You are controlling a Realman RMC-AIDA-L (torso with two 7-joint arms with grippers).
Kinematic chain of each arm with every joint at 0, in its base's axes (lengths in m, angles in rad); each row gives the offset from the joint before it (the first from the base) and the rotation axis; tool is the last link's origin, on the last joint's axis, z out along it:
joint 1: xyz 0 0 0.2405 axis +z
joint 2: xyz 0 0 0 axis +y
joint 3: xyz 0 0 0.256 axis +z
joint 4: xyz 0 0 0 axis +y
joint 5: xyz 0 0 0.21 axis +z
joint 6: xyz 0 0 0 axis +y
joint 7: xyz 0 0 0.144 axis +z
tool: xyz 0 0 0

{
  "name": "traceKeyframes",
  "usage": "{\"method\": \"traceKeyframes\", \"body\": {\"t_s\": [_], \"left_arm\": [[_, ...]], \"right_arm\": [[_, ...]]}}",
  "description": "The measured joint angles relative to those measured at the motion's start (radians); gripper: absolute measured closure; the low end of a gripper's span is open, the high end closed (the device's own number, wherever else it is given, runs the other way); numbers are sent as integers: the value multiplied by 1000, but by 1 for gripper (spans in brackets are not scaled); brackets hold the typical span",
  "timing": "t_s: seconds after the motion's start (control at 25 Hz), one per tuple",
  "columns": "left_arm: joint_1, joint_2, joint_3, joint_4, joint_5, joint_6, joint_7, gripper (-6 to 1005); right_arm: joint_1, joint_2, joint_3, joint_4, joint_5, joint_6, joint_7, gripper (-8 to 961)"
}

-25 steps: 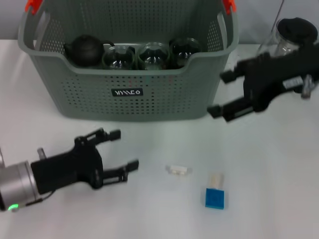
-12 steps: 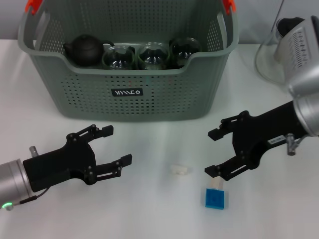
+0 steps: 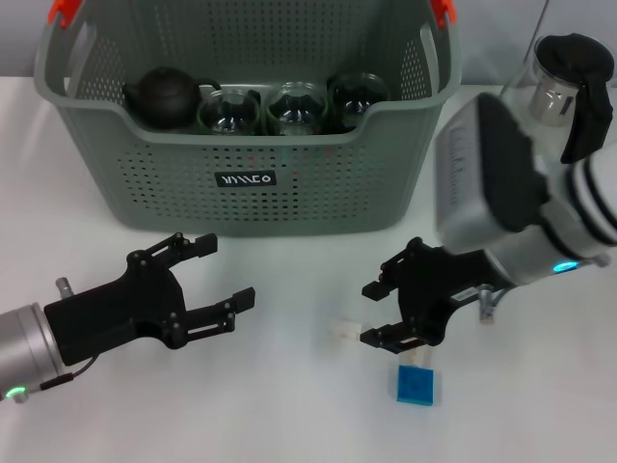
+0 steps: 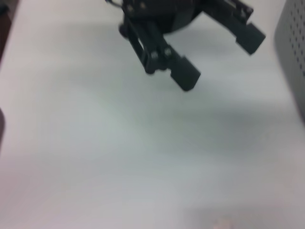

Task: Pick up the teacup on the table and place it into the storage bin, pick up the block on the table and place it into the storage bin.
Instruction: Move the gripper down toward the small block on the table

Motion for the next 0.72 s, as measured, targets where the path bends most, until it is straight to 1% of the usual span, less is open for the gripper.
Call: {"method": "traceKeyframes", "body": {"t_s": [0.12,0.2,0.24,0.36,0.48,0.72], "left_arm": [[-1,-3,-8,0,0,-1,0,125],[-1,-4,-13,0,0,-1,0,125],[-1,-4,-13,0,-1,-3,0,125],[-1,-5,-14,-1,-2,-15,0,125],[-1,-7,-14,-3,-2,-25,0,125],[-1,-9,-14,-3,-4,-40,0,125]], "right_arm": [[24,1,-65,38,-23,64,36,208],[58,4,-95,101,-22,106,55,381],[58,4,-95,101,-22,106,55,380],[96,8,-99,176,-16,132,56,378],[119,9,-104,217,-15,155,64,377],[127,11,-129,236,-10,194,67,377]]}}
